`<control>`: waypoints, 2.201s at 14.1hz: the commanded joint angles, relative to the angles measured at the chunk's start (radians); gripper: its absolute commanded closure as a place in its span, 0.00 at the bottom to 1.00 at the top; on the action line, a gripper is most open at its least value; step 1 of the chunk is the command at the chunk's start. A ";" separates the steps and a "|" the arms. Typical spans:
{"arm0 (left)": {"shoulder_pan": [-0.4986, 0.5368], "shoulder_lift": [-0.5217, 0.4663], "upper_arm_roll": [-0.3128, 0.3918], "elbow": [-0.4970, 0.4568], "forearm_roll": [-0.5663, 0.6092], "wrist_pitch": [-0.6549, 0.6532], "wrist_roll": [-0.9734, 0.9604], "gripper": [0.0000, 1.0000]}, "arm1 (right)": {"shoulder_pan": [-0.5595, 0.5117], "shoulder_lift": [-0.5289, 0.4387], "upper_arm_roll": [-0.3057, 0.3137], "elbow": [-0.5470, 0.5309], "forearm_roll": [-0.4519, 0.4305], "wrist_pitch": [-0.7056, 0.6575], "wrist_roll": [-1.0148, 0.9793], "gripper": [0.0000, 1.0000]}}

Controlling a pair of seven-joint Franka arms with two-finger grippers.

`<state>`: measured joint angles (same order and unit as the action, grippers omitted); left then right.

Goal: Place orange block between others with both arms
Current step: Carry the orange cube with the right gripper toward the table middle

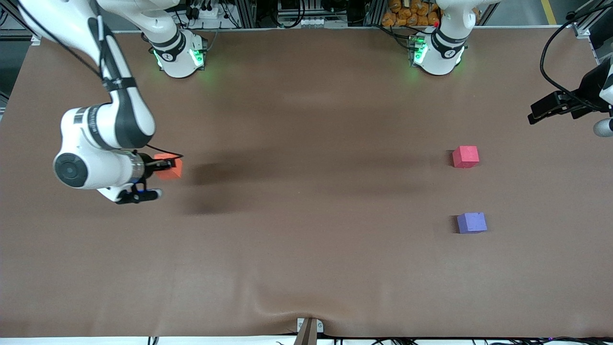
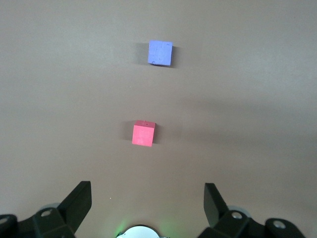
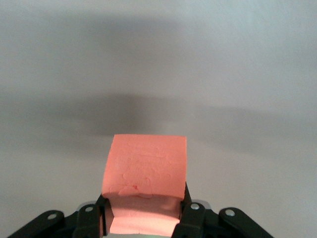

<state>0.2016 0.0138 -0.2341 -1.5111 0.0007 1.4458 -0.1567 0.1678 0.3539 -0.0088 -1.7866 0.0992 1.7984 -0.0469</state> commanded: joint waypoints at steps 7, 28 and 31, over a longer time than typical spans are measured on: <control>0.009 -0.014 -0.007 -0.003 0.013 -0.015 0.020 0.00 | 0.238 0.259 -0.010 0.314 0.088 0.103 0.081 1.00; 0.007 -0.008 -0.014 0.000 0.005 -0.005 0.003 0.00 | 0.542 0.451 -0.013 0.391 0.068 0.348 0.343 0.00; 0.007 -0.008 -0.016 0.000 0.005 -0.005 0.003 0.00 | 0.529 0.422 -0.014 0.394 0.070 0.338 0.338 0.00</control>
<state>0.2013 0.0138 -0.2421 -1.5100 0.0007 1.4458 -0.1568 0.6939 0.7866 -0.0106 -1.4165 0.1736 2.1472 0.2773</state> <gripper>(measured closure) 0.000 0.031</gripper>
